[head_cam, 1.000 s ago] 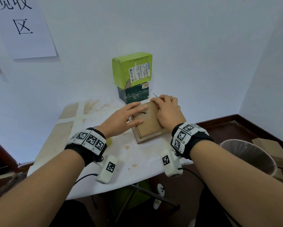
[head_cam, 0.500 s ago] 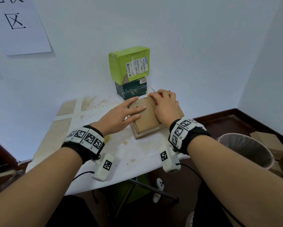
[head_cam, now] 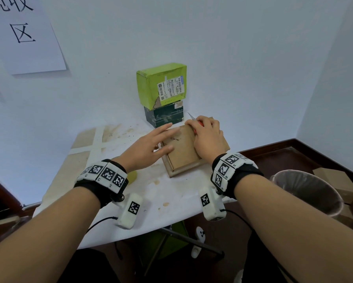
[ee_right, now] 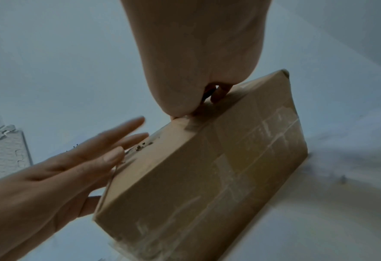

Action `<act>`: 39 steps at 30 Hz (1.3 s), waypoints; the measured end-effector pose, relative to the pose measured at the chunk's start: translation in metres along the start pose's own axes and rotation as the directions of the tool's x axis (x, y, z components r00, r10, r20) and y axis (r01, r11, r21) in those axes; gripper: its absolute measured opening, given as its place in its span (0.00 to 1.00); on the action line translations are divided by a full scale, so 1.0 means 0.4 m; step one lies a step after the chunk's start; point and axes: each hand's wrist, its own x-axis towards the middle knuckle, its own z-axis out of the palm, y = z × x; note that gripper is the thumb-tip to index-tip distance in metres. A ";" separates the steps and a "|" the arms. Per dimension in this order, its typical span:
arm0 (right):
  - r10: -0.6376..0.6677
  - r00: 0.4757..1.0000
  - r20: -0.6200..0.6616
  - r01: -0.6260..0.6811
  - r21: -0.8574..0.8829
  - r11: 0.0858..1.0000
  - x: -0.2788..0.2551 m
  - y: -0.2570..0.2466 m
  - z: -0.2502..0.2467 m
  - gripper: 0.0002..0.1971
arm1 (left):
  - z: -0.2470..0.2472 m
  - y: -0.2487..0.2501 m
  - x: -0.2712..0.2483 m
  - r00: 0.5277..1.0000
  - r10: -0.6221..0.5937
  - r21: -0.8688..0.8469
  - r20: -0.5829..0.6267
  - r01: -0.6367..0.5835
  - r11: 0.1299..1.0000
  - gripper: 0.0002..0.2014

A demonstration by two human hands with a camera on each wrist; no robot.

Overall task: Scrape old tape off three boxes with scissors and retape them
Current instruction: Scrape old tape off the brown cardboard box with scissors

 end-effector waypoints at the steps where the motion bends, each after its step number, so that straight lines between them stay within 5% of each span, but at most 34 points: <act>1: -0.001 1.000 -0.003 0.001 0.003 1.000 0.000 0.000 0.001 0.23 | -0.003 0.000 -0.001 0.999 -0.016 -0.047 -0.045 0.014 0.999 0.24; 4: 0.001 1.000 -0.006 -0.001 0.009 1.000 0.000 0.000 0.003 0.24 | -0.009 0.000 -0.007 0.987 -0.080 -0.138 -0.138 0.061 0.989 0.21; 18: -0.002 1.000 -0.013 0.002 0.023 1.000 0.001 0.003 0.003 0.24 | -0.012 0.010 -0.014 0.997 -0.020 0.064 -0.069 0.025 0.998 0.17; 22: -0.013 0.999 -0.029 0.013 0.022 1.000 0.003 0.006 0.005 0.24 | -0.017 0.015 -0.008 0.988 -0.102 -0.088 -0.117 0.092 0.992 0.26; 24: -0.018 0.999 -0.034 0.019 0.020 1.000 0.004 0.008 0.007 0.23 | -0.021 0.016 -0.004 0.984 -0.172 -0.191 -0.049 0.160 0.968 0.35; 28: -0.024 0.999 -0.031 0.024 0.004 1.000 0.008 0.013 0.010 0.23 | -0.031 0.006 0.003 0.975 -0.130 -0.050 0.180 0.141 0.989 0.50; 33: -0.078 0.997 0.002 0.077 0.165 0.983 0.027 0.034 0.001 0.24 | -0.033 0.008 0.003 0.973 -0.173 -0.001 0.150 0.175 0.984 0.49; 36: 0.068 0.986 -0.154 0.004 0.426 0.904 0.033 0.055 -0.005 0.22 | -0.035 0.006 0.004 0.943 -0.309 0.112 0.124 0.296 0.948 0.44; 39: 0.311 0.941 -0.131 -0.206 0.507 0.837 0.031 0.086 -0.006 0.15 | -0.035 0.010 0.001 0.898 -0.410 0.219 0.162 0.372 0.902 0.31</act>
